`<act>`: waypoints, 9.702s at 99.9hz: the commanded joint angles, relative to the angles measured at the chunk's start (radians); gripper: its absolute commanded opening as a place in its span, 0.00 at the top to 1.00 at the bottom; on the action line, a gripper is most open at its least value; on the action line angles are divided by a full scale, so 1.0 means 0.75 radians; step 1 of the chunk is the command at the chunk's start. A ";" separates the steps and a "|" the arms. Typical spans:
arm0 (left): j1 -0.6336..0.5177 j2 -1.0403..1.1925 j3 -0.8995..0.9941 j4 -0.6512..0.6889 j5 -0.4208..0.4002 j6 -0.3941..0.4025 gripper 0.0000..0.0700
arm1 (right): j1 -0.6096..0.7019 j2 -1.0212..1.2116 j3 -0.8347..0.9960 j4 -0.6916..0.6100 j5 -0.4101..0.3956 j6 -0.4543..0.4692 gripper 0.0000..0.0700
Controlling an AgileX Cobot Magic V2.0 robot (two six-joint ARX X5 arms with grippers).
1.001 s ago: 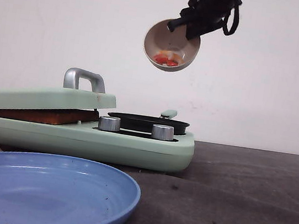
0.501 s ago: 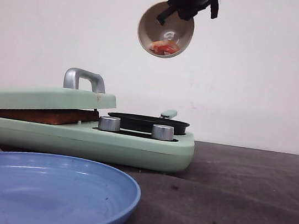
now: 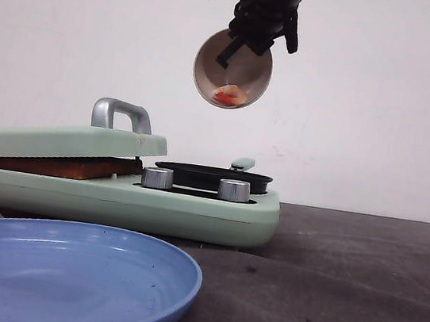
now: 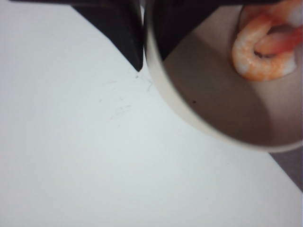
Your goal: Make breakfast with bread and shrimp
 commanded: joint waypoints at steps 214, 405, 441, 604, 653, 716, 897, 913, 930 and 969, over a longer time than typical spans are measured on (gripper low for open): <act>-0.003 0.007 -0.016 -0.017 -0.005 0.106 0.40 | 0.023 0.042 -0.439 1.051 0.285 -0.026 0.99; -0.003 0.008 -0.016 -0.036 -0.005 0.065 0.40 | -0.708 -0.608 -0.258 -1.295 -0.967 1.464 0.99; -0.003 0.009 -0.016 -0.001 -0.006 0.041 0.40 | -0.739 -0.244 -0.017 -1.483 -1.027 1.382 0.99; -0.003 0.009 -0.016 -0.007 -0.009 0.041 0.40 | -0.764 0.121 0.035 -1.587 -1.036 1.305 0.99; -0.003 0.009 -0.016 -0.007 -0.010 0.041 0.40 | -0.769 0.104 0.035 -1.569 -1.037 1.291 0.45; -0.003 0.009 -0.016 -0.005 -0.009 0.031 0.40 | -0.788 -0.331 0.035 -1.496 -1.050 1.265 0.45; -0.023 -0.072 -0.455 0.566 0.024 -0.319 1.00 | 0.069 -1.626 -1.361 -0.548 -0.827 1.286 1.00; -0.022 -0.168 -0.586 0.558 -0.047 -0.319 1.00 | 0.089 -1.700 -1.543 -0.469 -0.800 1.336 1.00; -0.022 -0.230 -0.609 0.485 -0.115 -0.324 1.00 | 0.089 -1.723 -1.602 -0.477 -0.793 1.334 1.00; -0.022 -0.239 -0.609 0.485 -0.179 -0.433 1.00 | 0.089 -1.721 -1.602 -0.474 -0.766 1.339 1.00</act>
